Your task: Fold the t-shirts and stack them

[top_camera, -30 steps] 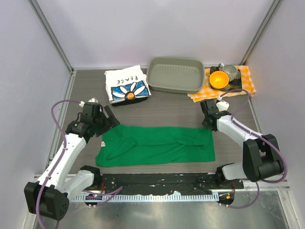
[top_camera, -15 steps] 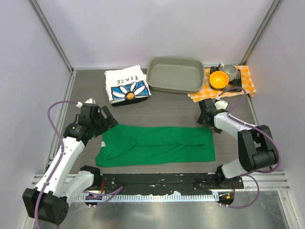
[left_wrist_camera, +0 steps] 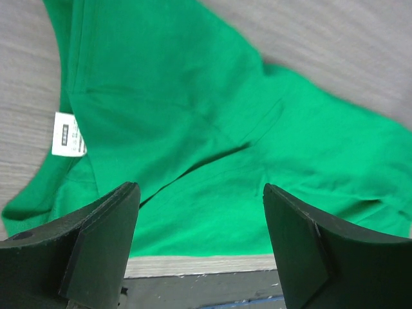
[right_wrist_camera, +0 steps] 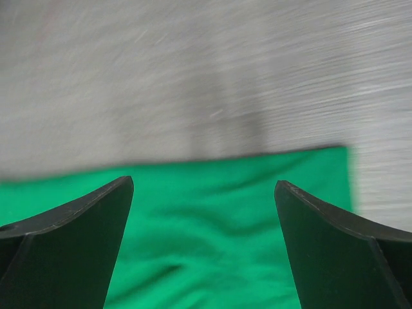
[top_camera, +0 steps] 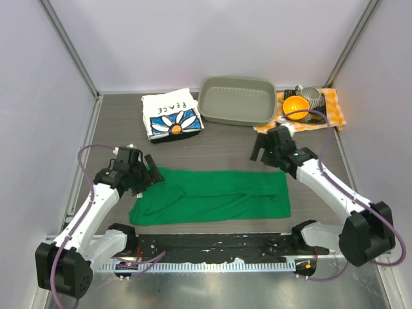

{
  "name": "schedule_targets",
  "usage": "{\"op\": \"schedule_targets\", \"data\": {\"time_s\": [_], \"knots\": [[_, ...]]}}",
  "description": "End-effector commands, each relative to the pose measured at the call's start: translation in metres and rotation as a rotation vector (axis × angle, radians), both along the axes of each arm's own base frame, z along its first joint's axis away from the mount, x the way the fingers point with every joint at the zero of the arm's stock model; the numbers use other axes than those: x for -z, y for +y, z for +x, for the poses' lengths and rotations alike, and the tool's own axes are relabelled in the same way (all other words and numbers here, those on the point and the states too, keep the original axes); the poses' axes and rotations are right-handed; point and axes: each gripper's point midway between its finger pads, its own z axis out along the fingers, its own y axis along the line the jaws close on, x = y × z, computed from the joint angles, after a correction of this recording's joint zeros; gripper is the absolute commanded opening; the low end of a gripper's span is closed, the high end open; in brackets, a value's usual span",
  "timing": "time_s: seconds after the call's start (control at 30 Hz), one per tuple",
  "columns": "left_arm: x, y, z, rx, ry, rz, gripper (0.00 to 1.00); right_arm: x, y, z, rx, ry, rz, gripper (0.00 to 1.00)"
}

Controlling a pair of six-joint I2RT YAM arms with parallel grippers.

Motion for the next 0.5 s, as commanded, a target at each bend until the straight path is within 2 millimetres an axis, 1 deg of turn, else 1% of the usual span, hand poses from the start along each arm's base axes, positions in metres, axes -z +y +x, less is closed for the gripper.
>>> {"op": "schedule_targets", "data": {"time_s": [0.0,0.03,0.07,0.1,0.13,0.17,0.2,0.23,0.27,0.3,0.33,0.37,0.47], "knots": [[0.004,-0.010,-0.001,0.013,0.025,-0.021,0.81,0.007,0.128,-0.026,-0.493,0.103,0.137,0.98],[0.003,-0.007,0.001,-0.003,0.022,-0.012,0.80,0.007,0.151,-0.031,-0.562,0.112,0.160,0.98],[0.005,-0.003,0.004,-0.025,0.026,0.013,0.79,-0.001,0.171,-0.029,-0.606,0.098,0.184,0.97],[0.003,-0.003,0.008,-0.038,0.022,0.009,0.80,-0.001,0.188,-0.033,-0.651,0.101,0.203,0.97],[0.004,0.002,0.013,-0.062,0.012,0.036,0.79,0.008,0.212,-0.045,-0.727,0.136,0.223,0.96],[0.004,0.004,0.017,-0.074,0.008,0.043,0.79,-0.002,0.230,-0.039,-0.761,0.088,0.259,0.95],[0.006,0.005,0.021,-0.083,0.011,0.055,0.79,-0.001,0.243,-0.041,-0.787,0.093,0.281,0.94],[0.005,0.005,0.028,-0.094,-0.007,0.047,0.80,0.004,0.260,-0.045,-0.829,0.099,0.302,0.93],[0.006,0.007,0.033,-0.116,-0.011,0.042,0.79,-0.002,0.275,-0.050,-0.874,0.102,0.340,0.90],[0.008,0.007,0.036,-0.130,-0.006,0.037,0.80,-0.002,0.284,-0.053,-0.892,0.111,0.361,0.89],[0.008,0.010,0.044,-0.162,-0.018,0.023,0.79,0.003,0.298,-0.060,-0.932,0.121,0.379,0.88],[0.009,0.014,0.047,-0.188,-0.016,0.019,0.80,-0.003,0.308,-0.063,-0.960,0.114,0.399,0.87],[0.013,0.021,0.057,-0.240,-0.008,0.006,0.79,0.000,0.330,-0.075,-1.023,0.124,0.405,0.85]]}}
